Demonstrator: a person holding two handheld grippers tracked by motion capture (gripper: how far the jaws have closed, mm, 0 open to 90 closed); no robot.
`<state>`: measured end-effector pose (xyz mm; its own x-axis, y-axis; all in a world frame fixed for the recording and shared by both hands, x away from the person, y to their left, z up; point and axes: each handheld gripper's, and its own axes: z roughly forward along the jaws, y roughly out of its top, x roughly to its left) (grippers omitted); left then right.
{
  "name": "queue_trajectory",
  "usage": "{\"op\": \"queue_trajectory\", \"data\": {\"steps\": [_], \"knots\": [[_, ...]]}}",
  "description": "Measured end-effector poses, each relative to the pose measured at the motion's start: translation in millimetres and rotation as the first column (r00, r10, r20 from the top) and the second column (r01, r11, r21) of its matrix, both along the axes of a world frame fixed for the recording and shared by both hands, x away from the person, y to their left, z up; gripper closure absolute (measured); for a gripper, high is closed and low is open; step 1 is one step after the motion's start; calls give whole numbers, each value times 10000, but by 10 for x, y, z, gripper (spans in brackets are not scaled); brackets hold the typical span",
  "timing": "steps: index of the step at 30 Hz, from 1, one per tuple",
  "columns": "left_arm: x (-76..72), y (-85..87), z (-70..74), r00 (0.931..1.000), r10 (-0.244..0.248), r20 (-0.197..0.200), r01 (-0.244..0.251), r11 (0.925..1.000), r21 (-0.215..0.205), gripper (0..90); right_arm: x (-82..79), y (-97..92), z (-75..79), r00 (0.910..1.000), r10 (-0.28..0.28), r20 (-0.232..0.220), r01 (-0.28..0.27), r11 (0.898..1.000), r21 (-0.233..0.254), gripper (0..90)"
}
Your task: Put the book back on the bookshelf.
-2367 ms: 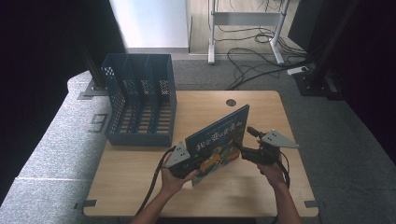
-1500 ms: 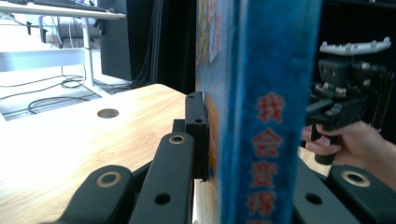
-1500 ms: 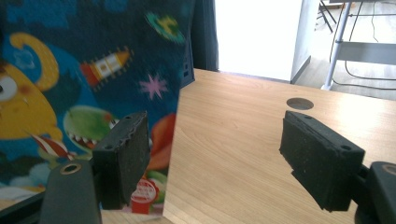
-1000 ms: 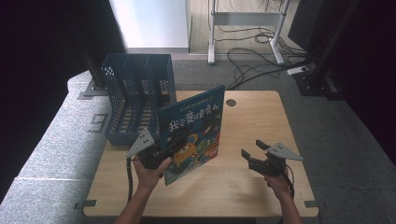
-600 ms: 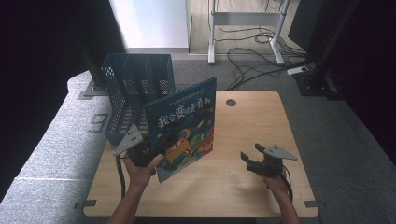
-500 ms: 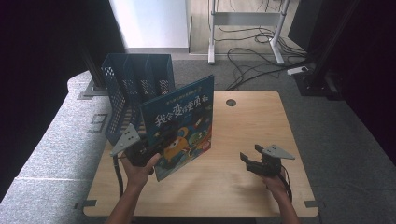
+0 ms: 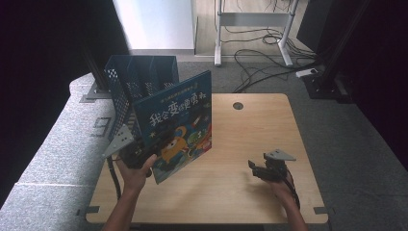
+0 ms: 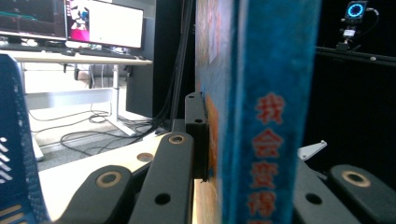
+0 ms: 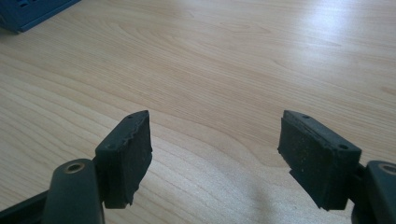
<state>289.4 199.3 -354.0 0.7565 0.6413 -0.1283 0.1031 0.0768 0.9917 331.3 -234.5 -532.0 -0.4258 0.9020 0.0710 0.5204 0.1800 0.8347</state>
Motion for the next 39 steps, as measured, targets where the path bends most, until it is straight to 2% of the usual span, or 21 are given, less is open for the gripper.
{"op": "queue_trajectory", "data": {"steps": [6,11,16,24,30,39], "knots": [[-8,97,36,9999,149,-10,-150,9997,-167,826,12,-21,-18,9999,-109,-74,109,9999,-78,251],[-24,179,68,9996,281,10,-281,9995,-127,826,27,-52,-27,9997,-231,-125,229,9997,-95,255],[-41,267,100,9989,470,36,-469,9983,-344,826,40,-64,-61,9992,-280,-291,271,9992,-284,254],[-57,441,137,9973,727,37,-722,9944,-775,826,49,-74,-78,9989,-276,-378,265,9992,-301,255],[-72,539,170,9949,1002,127,-989,9921,-772,826,51,-71,-97,9989,-241,-401,224,9988,-425,259],[-59,656,127,9901,1398,95,-1385,9868,-838,826,53,-70,-118,9987,-244,-452,224,9987,-455,259]]}}
